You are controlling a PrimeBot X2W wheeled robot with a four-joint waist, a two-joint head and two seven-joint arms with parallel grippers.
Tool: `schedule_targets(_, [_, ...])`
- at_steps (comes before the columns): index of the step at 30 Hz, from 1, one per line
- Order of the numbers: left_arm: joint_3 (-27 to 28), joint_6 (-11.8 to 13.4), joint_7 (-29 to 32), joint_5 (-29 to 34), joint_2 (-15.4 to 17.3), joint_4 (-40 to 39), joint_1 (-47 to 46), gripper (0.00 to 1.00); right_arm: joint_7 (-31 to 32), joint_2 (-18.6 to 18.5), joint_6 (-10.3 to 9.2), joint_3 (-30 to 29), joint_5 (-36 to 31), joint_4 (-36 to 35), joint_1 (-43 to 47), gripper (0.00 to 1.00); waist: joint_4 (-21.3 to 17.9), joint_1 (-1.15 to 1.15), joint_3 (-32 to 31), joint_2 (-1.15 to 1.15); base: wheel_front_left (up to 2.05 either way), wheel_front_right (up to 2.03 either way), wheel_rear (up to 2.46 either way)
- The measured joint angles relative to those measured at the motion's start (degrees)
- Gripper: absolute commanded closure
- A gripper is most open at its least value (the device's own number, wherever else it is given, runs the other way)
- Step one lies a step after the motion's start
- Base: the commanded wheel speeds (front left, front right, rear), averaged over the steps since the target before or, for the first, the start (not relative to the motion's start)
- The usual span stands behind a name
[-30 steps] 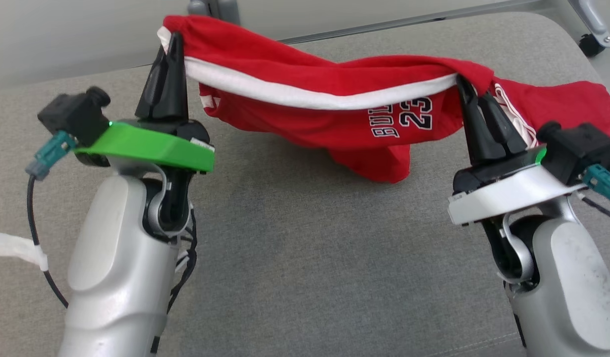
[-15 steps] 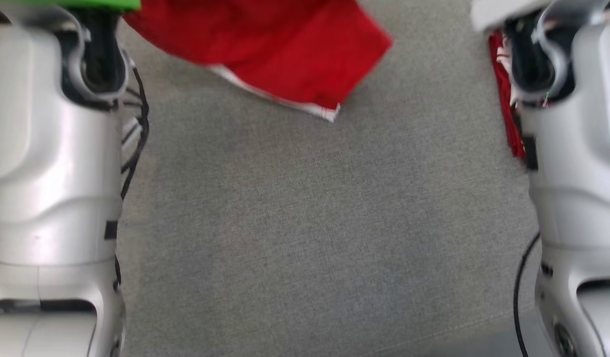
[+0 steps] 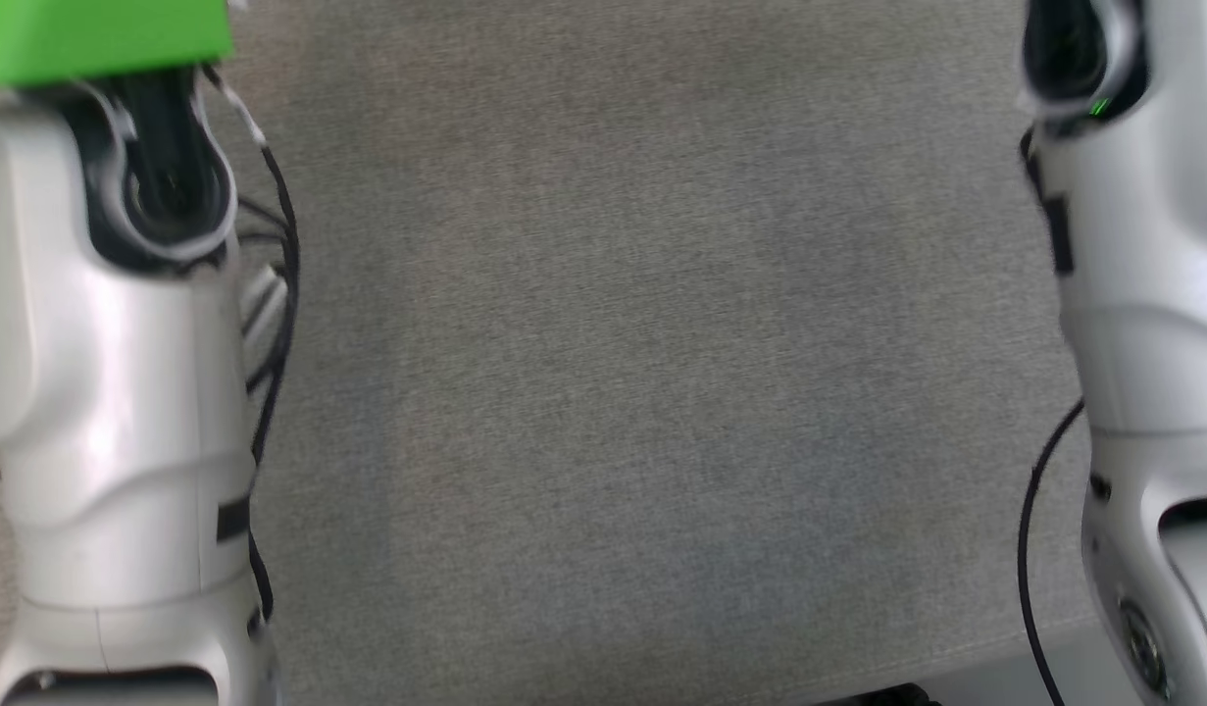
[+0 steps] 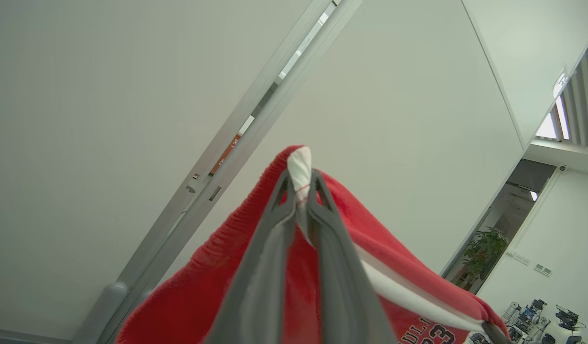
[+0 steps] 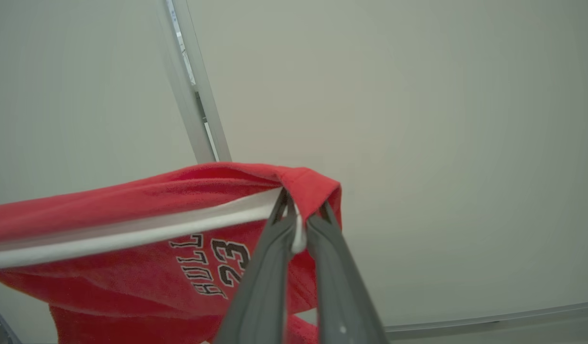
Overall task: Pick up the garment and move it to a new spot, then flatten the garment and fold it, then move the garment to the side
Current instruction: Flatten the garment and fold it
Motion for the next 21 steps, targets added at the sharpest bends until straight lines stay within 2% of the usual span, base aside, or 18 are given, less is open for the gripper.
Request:
schedule_targets(5, [-0.4, 0.0, 0.0, -2.6, 0.1, -2.1, 10.9, 1.0, 7.8, -1.1, -0.02, 5.4, 5.1, 0.7, 8.3, 1.0, 1.7, 0.0, -0.3, 0.0, 0.0, 0.0, 0.0])
schedule_targets(12, [-3.4, 0.0, 0.0, -4.3, 0.1, -1.0, 25.8, 1.0, 17.7, -7.0, -0.02, 9.3, 8.5, -6.2, 25.1, 1.0, 2.5, -0.01, -4.7, 0.0, 0.0, 0.0, 0.0])
schedule_targets(15, [-4.4, 0.0, 0.0, -4.8, 0.1, 1.2, 31.9, 1.0, 23.6, -9.8, -0.01, 8.8, 8.9, -13.6, 34.5, 1.0, 2.8, -0.02, -8.2, 0.0, 0.0, 0.0, 0.0])
schedule_targets(21, [-8.5, -0.1, 0.0, -6.0, 2.4, 8.0, 39.6, 1.0, 35.0, -10.9, 0.05, 3.6, 7.7, -22.5, 48.3, 1.0, 2.9, -0.01, -13.5, 0.0, 0.0, 0.0, 0.0])
